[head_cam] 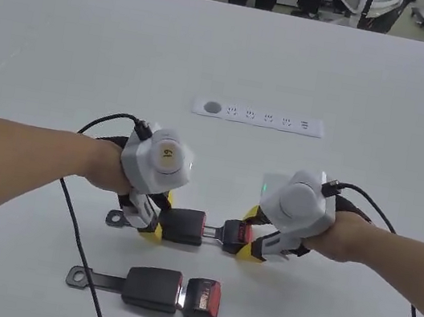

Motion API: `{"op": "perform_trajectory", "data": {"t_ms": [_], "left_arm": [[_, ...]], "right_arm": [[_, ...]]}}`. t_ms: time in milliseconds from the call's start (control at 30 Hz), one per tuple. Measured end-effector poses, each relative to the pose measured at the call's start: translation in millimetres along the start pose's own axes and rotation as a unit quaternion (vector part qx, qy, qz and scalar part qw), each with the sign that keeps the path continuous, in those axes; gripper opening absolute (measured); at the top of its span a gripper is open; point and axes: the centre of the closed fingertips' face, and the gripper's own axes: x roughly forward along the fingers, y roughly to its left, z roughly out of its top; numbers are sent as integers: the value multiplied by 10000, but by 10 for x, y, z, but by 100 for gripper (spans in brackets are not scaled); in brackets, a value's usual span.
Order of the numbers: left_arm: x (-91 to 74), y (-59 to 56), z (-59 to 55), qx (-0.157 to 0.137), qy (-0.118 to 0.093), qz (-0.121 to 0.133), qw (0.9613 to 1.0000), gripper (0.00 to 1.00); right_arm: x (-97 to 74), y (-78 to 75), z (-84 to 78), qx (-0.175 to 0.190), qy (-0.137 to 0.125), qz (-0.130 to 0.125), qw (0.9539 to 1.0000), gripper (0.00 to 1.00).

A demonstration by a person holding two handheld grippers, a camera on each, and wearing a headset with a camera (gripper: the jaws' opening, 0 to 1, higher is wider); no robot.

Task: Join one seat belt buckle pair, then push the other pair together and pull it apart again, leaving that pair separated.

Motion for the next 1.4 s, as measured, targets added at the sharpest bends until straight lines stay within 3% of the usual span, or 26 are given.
{"op": "perform_trajectory", "data": {"t_ms": [1400], "left_arm": [[-8, -35, 26, 35, 128, 33, 9999, 31]], "right_arm": [[-290, -31, -490, 85, 343, -37, 9994, 31]]}}
